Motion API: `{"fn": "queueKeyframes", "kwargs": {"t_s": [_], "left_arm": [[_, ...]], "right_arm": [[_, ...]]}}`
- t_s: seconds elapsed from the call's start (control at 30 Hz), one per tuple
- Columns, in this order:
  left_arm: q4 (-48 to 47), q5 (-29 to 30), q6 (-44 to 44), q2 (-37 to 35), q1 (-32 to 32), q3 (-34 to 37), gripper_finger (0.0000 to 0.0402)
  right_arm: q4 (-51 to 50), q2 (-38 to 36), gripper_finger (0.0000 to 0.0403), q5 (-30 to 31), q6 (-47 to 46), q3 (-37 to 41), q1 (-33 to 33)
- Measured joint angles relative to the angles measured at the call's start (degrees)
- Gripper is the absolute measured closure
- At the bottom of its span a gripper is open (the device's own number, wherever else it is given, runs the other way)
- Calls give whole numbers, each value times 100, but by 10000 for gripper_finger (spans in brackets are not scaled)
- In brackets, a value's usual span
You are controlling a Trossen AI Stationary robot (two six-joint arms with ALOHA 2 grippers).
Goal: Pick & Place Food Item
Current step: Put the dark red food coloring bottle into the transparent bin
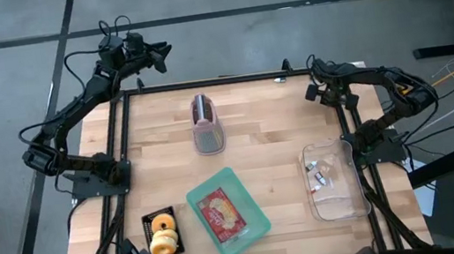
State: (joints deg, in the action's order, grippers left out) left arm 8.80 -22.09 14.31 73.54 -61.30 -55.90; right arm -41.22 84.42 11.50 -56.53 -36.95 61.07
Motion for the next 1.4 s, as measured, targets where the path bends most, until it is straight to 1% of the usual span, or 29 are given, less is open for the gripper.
{"fn": "queueKeyframes", "kwargs": {"t_s": [0.13,0.2,0.27,0.4,0.47,0.57,0.7,0.9,1.0,1.1,1.2,1.27,1.4], "left_arm": [[0,-2,83,0,0,0,261],[0,-2,86,0,0,0,261],[0,-2,96,0,0,0,261],[4,7,94,0,0,0,261],[20,9,63,0,0,0,261],[15,10,55,0,0,0,261],[10,11,11,0,0,0,261],[0,12,8,0,0,0,261],[0,13,9,0,0,0,261],[0,11,17,0,0,0,261],[2,13,76,0,0,0,261],[1,12,83,0,0,0,261],[0,13,77,0,0,0,261]], "right_arm": [[128,51,402,-192,-5,-105,-257],[390,54,402,-585,-3,-318,-468],[418,40,402,-645,-135,-407,-643],[877,53,402,-356,-536,-437,-801],[910,53,403,-323,-607,-433,-821],[1054,53,403,-32,-772,-432,-796],[1253,53,403,214,-1059,-432,-777],[1376,53,403,675,-1064,-432,-650],[1417,53,403,691,-1061,-432,-648],[1144,32,403,411,-1082,-432,-679],[596,-114,403,216,-1390,-432,-916],[27,-268,403,223,-1647,-469,-1131],[-1233,-478,403,488,-1979,-645,-1391]]}}
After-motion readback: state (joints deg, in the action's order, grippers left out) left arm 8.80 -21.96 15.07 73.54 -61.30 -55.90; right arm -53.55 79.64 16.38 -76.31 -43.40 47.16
